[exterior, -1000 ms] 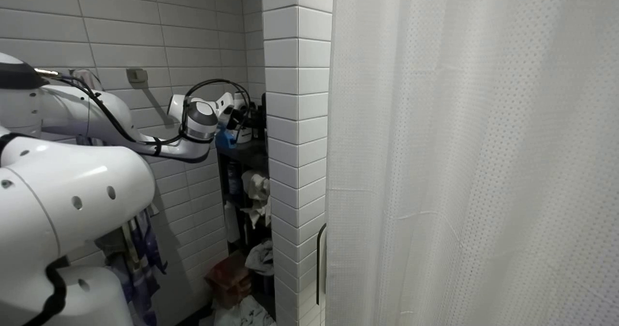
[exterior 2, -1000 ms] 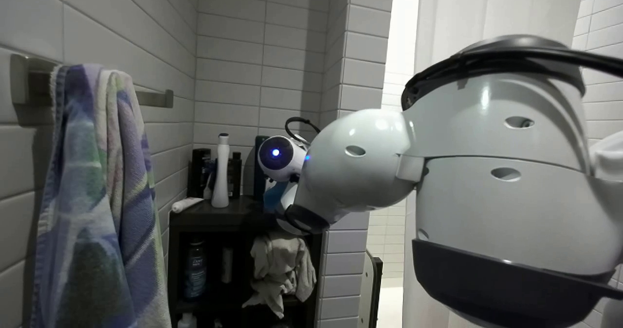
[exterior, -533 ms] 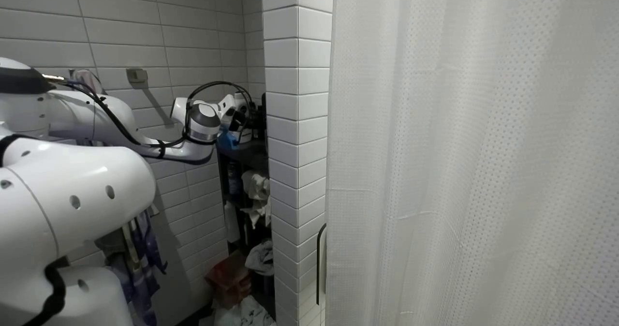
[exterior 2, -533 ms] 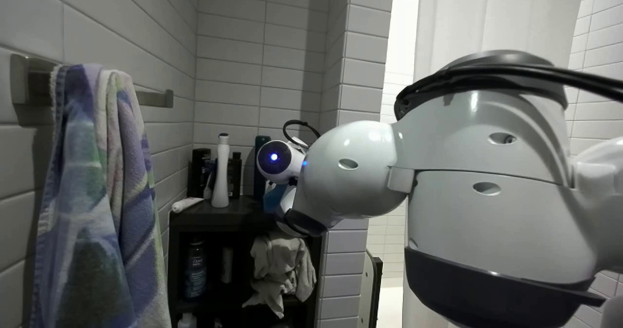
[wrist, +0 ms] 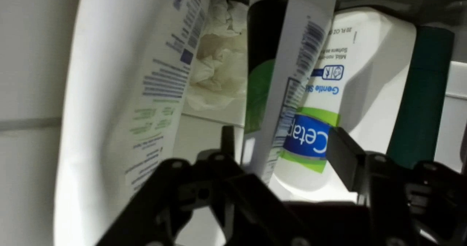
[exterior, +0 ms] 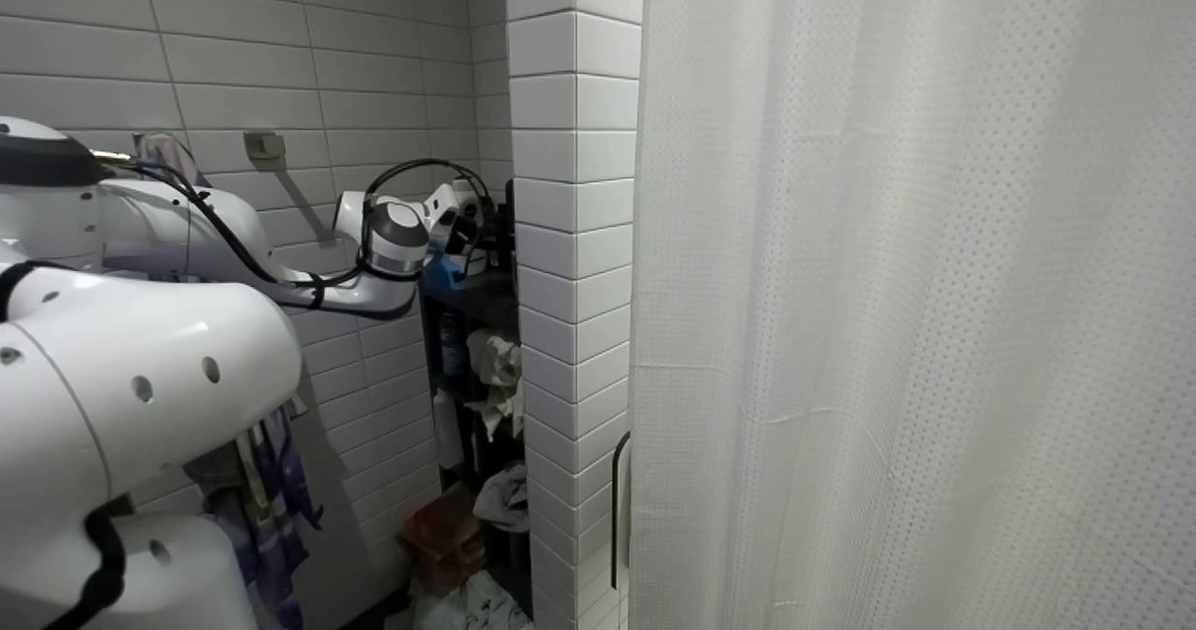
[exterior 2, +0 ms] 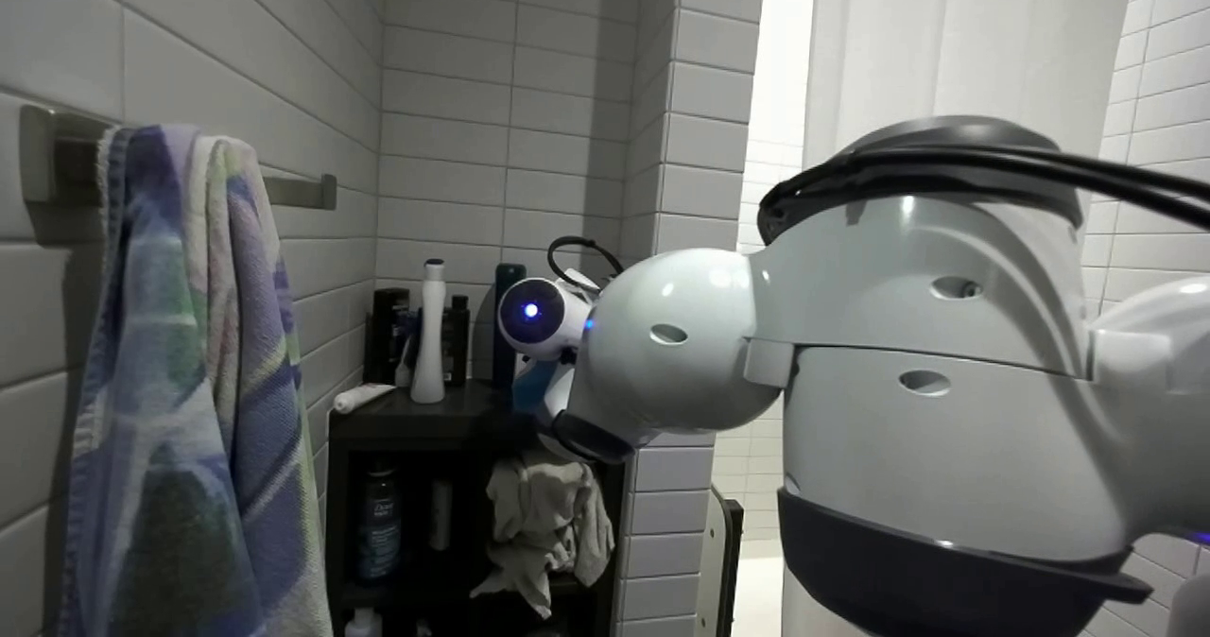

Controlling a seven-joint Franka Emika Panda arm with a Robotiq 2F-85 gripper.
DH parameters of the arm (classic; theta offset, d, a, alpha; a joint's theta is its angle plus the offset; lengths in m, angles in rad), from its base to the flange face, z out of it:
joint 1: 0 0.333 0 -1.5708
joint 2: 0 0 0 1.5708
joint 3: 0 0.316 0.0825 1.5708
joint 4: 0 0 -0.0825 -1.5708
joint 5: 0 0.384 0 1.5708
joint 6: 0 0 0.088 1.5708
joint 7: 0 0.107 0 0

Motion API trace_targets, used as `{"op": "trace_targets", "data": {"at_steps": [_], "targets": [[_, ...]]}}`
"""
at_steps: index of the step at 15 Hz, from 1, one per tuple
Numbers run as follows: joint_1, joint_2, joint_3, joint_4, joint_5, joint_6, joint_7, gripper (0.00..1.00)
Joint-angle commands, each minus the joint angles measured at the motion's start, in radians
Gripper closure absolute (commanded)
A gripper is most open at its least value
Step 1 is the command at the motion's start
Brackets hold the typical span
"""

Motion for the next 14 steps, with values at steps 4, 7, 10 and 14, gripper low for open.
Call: {"op": "trace_targets", "data": {"at_steps": [4,7,10,14], "targets": [[-0.013,-0.03,-0.01,0.016,0.03,0.021,0.0,0.85],[-0.013,-0.031,-0.01,0.017,0.03,0.021,0.0,1.0],[-0.011,-0.034,-0.013,0.016,0.03,0.02,0.001,0.98],[-0.003,-0.041,-0.02,0.011,0.029,0.014,0.002,0.97]]}}
